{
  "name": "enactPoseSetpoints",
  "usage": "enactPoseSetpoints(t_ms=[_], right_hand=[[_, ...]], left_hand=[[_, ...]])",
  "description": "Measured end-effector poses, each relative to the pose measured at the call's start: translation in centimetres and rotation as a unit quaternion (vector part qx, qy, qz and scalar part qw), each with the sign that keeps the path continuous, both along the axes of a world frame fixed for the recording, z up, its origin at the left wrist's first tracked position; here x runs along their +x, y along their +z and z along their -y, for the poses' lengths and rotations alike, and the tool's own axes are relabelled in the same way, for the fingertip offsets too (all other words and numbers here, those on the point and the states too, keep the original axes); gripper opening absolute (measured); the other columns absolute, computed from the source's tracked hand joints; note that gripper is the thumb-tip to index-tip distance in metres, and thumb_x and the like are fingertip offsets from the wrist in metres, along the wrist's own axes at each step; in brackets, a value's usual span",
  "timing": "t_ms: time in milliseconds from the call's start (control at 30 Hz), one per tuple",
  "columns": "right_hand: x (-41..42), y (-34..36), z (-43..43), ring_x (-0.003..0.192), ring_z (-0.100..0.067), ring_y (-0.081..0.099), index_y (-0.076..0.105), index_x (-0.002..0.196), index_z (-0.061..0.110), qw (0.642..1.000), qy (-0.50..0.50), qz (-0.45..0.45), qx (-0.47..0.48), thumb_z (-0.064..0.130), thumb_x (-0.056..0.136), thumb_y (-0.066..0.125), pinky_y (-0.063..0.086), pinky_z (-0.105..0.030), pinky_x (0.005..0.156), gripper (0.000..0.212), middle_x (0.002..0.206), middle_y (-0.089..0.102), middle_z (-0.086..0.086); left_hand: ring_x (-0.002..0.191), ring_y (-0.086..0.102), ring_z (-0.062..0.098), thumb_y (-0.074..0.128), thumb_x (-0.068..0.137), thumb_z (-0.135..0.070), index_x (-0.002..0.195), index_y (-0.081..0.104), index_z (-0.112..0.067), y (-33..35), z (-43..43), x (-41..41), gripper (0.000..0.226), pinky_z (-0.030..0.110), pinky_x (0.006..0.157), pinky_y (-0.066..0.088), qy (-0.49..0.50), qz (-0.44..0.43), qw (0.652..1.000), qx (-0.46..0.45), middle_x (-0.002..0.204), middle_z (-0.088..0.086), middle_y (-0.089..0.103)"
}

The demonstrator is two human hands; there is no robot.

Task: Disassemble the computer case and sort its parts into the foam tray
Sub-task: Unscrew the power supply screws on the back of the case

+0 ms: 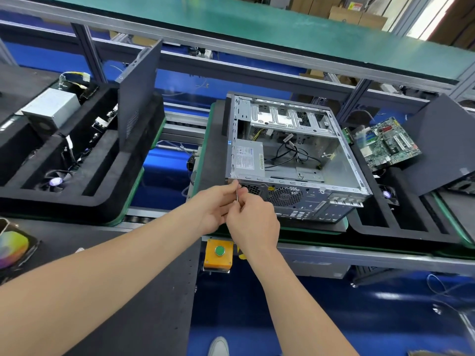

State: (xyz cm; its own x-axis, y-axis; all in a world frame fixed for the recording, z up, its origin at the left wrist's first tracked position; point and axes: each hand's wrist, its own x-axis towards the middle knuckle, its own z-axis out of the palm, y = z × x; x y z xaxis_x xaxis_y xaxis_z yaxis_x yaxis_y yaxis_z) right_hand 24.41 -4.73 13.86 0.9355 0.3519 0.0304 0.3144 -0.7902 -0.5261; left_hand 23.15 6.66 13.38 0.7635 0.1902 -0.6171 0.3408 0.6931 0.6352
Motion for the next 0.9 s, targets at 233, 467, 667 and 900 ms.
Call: enactPoseSetpoints(t_ms=[233, 467, 667, 900], right_hand=[[0.3, -0.6, 0.3, 0.067, -0.016, 0.057, 0.059, 0.073, 0.024, 0.999, -0.013, -0.015, 0.026, 0.033, 0.096, 0.053, 0.037, -0.031, 0.056, 0.026, 0.067, 0.061, 0.006], [0.7, -1.1, 1.1, 0.05, -0.016, 0.05, 0.067, 0.085, 0.013, 0.761, -0.086, -0.473, 0.436, 0.028, 0.101, 0.062, 0.043, -0.029, 0.042, 0.023, 0.067, 0.05, -0.006], [0.8, -1.5, 2.1, 0.03, -0.01, 0.041, 0.063, 0.091, 0.004, 0.346, -0.032, -0.705, 0.617, 0.025, 0.109, 0.044, 0.028, -0.02, 0.032, 0.033, 0.061, 0.047, 0.0], [1.0, -1.9, 1.1, 0.029, -0.012, 0.035, 0.063, 0.096, 0.012, 0.482, -0.043, -0.64, 0.597, 0.023, 0.108, 0.048, 0.027, -0.024, 0.03, 0.023, 0.057, 0.043, 0.002]], left_hand=[[0.116, 0.068, 0.023, 0.064, 0.1, -0.026, 0.122, 0.069, -0.009, -0.4, 1.0, 0.2, 0.028, 0.042, 0.109, 0.048, 0.052, 0.001, 0.999, 0.001, 0.111, 0.002, 0.077], [0.089, 0.072, 0.015, 0.062, 0.101, -0.024, 0.129, 0.066, -0.005, 0.3, 1.5, 0.1, 0.034, 0.026, 0.065, 0.051, 0.068, -0.005, 0.998, 0.009, 0.111, 0.004, 0.077], [0.077, 0.059, 0.015, 0.059, 0.102, -0.024, 0.12, 0.067, -0.006, 0.0, 1.2, 0.1, 0.027, 0.033, 0.098, 0.042, 0.045, 0.01, 0.997, -0.063, 0.08, -0.001, 0.073], [0.096, 0.061, 0.02, 0.054, 0.093, -0.015, 0.106, 0.071, -0.006, -0.2, 0.0, -0.3, 0.023, 0.035, 0.109, 0.042, 0.044, 0.021, 0.997, -0.052, 0.11, 0.008, 0.076]])
